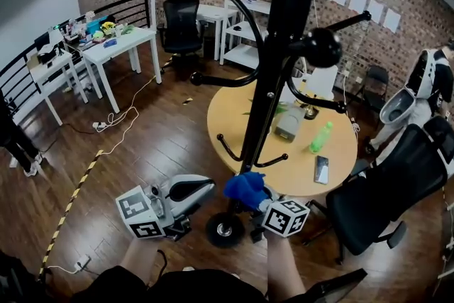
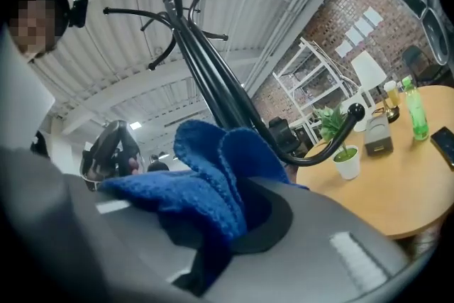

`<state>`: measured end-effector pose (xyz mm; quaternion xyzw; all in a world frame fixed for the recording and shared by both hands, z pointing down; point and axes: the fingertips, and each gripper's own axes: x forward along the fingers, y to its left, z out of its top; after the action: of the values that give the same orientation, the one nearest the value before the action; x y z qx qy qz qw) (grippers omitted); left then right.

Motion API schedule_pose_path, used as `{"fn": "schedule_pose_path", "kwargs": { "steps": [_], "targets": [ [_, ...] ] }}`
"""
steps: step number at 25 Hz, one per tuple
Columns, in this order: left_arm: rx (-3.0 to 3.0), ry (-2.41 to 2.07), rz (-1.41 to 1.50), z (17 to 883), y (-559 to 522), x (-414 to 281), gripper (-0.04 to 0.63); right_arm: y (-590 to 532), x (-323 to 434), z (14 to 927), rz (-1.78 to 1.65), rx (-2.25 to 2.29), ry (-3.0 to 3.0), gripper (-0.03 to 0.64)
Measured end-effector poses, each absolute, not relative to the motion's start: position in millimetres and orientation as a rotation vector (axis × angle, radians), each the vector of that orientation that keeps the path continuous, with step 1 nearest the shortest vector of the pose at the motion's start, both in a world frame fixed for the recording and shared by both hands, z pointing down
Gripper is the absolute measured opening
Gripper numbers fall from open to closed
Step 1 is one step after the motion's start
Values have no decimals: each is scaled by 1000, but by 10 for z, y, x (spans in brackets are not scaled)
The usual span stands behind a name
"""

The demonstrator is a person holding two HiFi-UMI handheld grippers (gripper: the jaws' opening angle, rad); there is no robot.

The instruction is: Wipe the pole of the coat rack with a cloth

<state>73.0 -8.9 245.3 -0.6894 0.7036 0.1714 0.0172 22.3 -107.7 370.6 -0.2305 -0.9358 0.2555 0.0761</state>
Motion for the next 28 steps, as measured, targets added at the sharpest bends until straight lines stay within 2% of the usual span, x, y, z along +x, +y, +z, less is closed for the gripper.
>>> {"fn": "schedule_pose_path", "kwargs": {
  "steps": [13, 20, 22, 25, 28],
  "targets": [
    [-2135, 2214, 523, 2478, -109, 752, 3, -1007, 423, 3579, 1039, -831, -2748, 23],
    [-2142, 2210, 523, 2504, -146, 744, 3, -1124, 322, 3692, 1060, -677, -2826, 17],
    [-2141, 2208, 529, 2498, -156, 748, 3, -1235, 260, 3686, 973, -583, -2852, 17],
    [-2136, 2202, 535, 2494, -157, 747, 3, -1319, 162, 3533, 871, -529, -2886, 18],
    [-2125, 2198, 541, 2488, -143, 744, 3, -1400, 156, 3232, 919, -544, -2954, 18]
  ]
}}
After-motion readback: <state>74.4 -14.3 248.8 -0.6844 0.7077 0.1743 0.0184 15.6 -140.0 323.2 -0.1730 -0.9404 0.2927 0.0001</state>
